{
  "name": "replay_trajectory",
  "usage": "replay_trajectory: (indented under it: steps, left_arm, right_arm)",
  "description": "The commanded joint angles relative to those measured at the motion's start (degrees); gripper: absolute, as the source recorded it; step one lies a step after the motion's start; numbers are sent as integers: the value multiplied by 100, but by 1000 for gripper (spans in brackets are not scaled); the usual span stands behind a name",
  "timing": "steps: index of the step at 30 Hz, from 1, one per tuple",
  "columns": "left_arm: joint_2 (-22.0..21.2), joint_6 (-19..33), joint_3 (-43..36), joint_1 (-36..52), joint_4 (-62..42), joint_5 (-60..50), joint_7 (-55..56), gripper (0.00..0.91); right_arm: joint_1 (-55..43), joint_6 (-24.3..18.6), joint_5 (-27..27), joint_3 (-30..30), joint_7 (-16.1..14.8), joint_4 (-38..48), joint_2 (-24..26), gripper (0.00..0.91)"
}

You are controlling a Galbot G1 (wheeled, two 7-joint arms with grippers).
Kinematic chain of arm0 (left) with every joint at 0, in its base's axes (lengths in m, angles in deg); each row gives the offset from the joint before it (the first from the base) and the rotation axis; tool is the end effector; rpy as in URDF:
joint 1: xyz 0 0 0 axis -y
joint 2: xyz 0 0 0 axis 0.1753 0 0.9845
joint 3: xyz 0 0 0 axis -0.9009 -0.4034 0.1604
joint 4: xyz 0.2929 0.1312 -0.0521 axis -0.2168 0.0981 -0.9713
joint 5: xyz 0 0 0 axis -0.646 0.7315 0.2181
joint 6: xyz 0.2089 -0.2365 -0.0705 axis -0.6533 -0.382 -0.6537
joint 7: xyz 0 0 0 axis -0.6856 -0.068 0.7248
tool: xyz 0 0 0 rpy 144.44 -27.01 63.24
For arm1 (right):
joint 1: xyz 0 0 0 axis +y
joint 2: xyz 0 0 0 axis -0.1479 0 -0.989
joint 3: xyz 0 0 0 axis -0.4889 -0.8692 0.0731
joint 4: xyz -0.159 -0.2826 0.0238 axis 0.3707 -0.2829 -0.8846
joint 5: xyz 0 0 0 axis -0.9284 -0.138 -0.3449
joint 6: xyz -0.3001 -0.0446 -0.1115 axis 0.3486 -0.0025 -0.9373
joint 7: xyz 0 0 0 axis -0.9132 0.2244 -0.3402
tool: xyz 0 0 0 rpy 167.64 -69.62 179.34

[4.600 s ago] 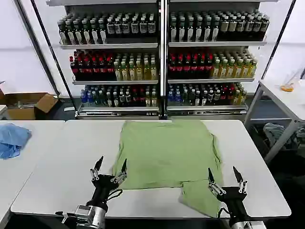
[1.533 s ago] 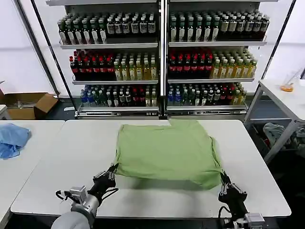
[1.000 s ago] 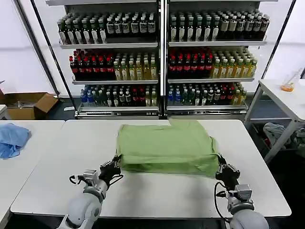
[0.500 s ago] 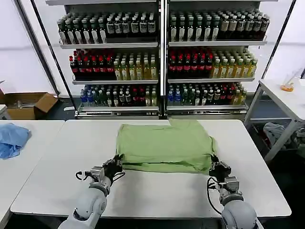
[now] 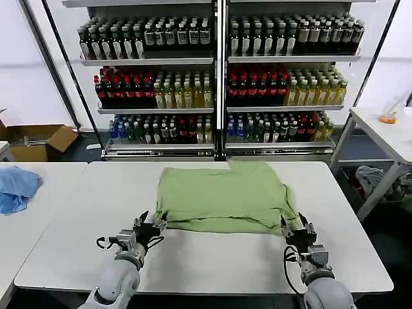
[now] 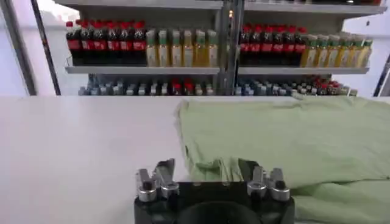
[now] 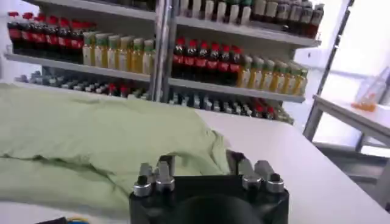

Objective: Fold and organize the clothes.

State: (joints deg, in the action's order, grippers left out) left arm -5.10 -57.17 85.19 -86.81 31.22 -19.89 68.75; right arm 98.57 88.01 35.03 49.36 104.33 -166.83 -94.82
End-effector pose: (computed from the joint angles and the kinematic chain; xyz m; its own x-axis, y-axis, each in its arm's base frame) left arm 0.2763 0.0251 -0.2966 -0.9164 0.1092 0.3851 0.1028 0.9940 -0.0373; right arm 0.2279 -0.0623 -0.2865 -0.9487 0.0495 0.3123 0.0067 0.9906 -0.1364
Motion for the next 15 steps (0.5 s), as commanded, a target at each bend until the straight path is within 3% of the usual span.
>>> replay_trajectory:
  steps: [1, 2, 3, 4, 5, 7, 15]
  left_arm:
    - [-22, -15, -44, 25, -236, -63, 35, 645]
    - [-22, -17, -60, 63, -276, -67, 40, 645]
    - [-24, -21, -75, 97, -320, -71, 45, 151]
    - [-27, -28, -86, 138, -364, -82, 68, 71]
    - [-29, -34, -98, 162, -400, -92, 84, 20]
    - [-24, -40, -118, 207, -486, -95, 87, 20]
    - [-19, -124, -149, 201, -527, -56, -8, 20]
  right_arm:
    - [-85, 371, 658, 104, 208, 168, -26, 907]
    - [-117, 422, 715, 85, 243, 194, -32, 907]
    - [-220, 552, 858, 47, 264, 248, -43, 907]
    - [-275, 633, 916, 18, 281, 286, -47, 736]
    - [-319, 691, 948, -16, 322, 346, -54, 312]
    - [-398, 718, 1063, -77, 336, 439, -62, 0]
    - [-532, 665, 1216, -210, 367, 574, -73, 0]
